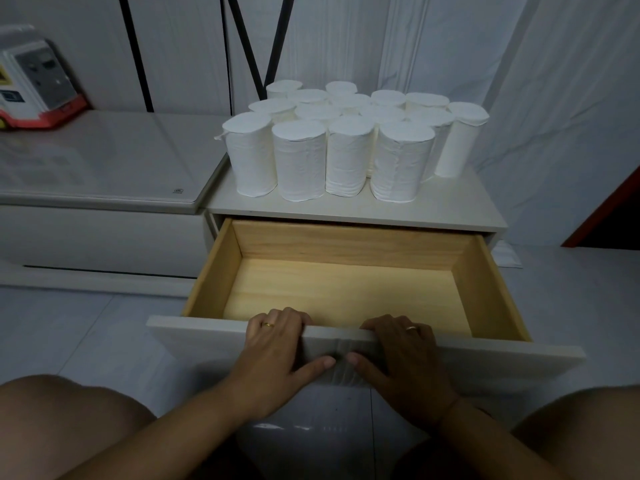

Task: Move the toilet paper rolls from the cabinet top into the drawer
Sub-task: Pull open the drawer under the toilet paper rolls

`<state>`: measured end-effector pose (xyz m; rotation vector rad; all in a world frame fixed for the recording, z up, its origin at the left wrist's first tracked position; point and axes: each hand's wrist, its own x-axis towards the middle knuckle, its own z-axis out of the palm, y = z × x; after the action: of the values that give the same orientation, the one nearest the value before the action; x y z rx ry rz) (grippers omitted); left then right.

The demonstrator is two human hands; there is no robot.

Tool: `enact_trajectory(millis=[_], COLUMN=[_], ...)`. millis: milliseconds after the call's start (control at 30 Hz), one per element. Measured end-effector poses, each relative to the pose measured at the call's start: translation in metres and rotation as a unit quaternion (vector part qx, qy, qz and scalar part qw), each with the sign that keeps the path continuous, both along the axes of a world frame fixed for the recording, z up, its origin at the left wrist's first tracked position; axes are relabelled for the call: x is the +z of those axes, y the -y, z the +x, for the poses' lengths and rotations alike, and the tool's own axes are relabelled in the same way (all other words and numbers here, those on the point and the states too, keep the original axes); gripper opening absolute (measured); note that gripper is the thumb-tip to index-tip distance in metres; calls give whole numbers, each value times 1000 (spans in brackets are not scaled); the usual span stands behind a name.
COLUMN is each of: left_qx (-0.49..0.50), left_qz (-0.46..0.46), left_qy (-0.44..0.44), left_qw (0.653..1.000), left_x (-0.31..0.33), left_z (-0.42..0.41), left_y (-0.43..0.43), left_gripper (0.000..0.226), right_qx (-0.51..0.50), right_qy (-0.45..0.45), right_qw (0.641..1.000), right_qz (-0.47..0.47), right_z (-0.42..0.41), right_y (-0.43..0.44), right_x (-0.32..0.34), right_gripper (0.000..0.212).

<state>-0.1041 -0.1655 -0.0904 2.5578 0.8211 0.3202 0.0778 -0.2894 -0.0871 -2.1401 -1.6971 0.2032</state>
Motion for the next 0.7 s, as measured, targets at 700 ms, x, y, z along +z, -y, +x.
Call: enact_trajectory(millis=[700], left_qx=[30], left_qz=[-68], left_qy=[9], left_qw=[997], left_x=[33], left_z=[10], left_y=[-9], left_gripper=[52], right_qx=[-1], right_qy=[-82], right_qw=[996], right_qz=[-20], right_z=[15], right_y=[-46], right_x=[31], right_gripper=[28])
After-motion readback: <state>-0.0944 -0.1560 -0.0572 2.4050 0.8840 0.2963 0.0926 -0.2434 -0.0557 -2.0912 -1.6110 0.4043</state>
